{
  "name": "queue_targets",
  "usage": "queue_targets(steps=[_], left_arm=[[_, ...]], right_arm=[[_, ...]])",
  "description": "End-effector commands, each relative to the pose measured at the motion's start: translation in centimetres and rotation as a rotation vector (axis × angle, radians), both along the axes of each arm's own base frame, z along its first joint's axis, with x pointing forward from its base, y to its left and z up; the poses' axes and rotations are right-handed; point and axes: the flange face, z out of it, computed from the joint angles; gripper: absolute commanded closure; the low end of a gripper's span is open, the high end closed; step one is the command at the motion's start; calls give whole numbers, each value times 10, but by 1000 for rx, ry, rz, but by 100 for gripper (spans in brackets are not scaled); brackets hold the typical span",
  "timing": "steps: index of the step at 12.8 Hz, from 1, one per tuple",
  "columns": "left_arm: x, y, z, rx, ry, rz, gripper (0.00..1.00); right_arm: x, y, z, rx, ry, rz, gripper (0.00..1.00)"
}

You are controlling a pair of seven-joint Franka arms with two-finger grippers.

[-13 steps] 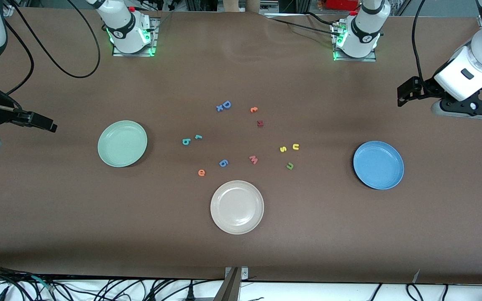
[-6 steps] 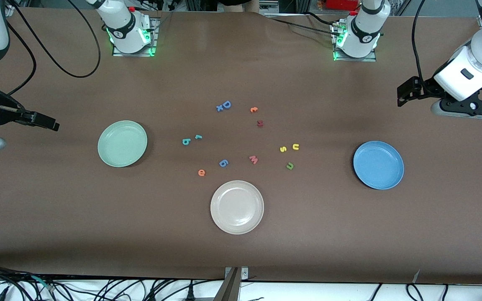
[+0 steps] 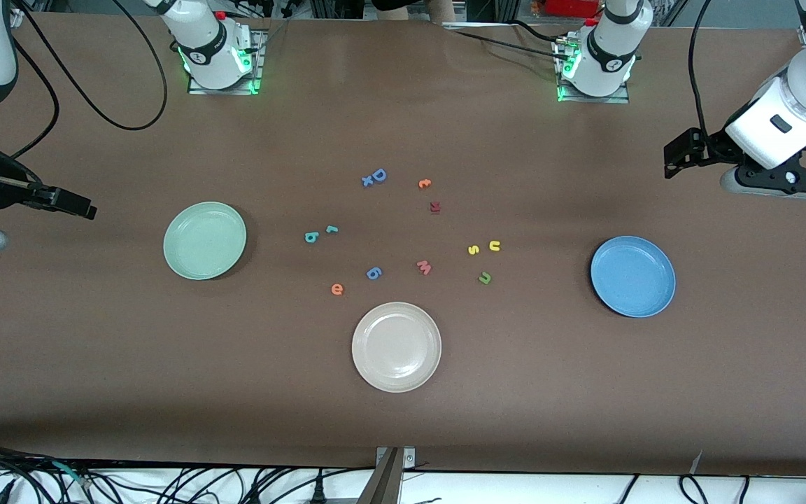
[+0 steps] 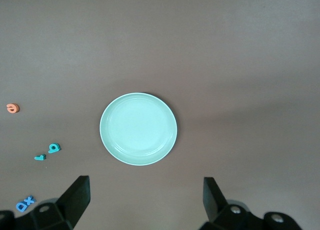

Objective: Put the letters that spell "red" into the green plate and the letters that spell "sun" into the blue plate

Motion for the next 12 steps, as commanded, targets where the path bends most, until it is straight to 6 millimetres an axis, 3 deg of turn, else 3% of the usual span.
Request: queue_targets(steps=[1, 12], left_arm=[[-5, -2, 1, -28, 9, 9, 0], [-5, -2, 2, -28, 9, 9, 0]], right_arm=[[-5, 1, 1, -18, 0, -3, 0], [-4, 2, -1, -29, 0, 4, 0]])
